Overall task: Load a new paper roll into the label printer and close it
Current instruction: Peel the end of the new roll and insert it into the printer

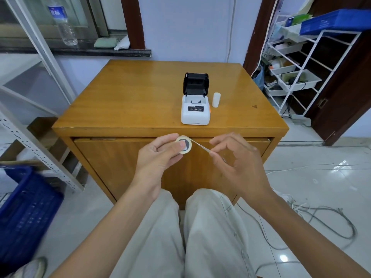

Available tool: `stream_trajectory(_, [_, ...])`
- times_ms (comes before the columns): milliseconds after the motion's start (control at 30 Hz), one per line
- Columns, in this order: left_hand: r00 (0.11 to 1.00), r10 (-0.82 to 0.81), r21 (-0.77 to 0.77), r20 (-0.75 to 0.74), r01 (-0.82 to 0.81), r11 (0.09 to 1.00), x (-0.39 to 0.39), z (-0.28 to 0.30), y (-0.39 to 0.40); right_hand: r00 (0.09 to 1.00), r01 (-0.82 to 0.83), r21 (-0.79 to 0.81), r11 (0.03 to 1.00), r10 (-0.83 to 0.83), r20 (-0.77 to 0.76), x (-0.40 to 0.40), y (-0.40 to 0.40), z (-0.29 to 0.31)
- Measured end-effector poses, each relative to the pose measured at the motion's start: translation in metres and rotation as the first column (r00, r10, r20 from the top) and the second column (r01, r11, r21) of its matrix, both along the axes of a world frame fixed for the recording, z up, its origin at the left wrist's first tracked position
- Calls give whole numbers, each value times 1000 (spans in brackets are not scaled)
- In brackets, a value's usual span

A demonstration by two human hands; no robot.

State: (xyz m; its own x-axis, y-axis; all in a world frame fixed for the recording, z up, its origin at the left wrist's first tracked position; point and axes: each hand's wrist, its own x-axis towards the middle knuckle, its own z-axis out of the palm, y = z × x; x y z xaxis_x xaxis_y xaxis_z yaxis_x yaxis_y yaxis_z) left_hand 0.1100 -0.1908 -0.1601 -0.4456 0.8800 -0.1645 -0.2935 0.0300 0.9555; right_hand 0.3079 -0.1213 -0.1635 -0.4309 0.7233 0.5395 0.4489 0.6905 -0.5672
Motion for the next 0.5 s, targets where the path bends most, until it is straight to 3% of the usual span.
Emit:
stream_trajectory(167, [977,3,50,213,-14,999,11,3,3,995,-92,-27,995,93,36,-14,-10,2])
stream_trajectory(367, [929,-19,76,368,-9,997,22,5,9,981,-134,-49,990,126,-146,-24,-18,3])
stream_trajectory(500, [908,-77,62,411,56,997,24,6,8,949,-230,-182,956,179,-261,-23,-11,8])
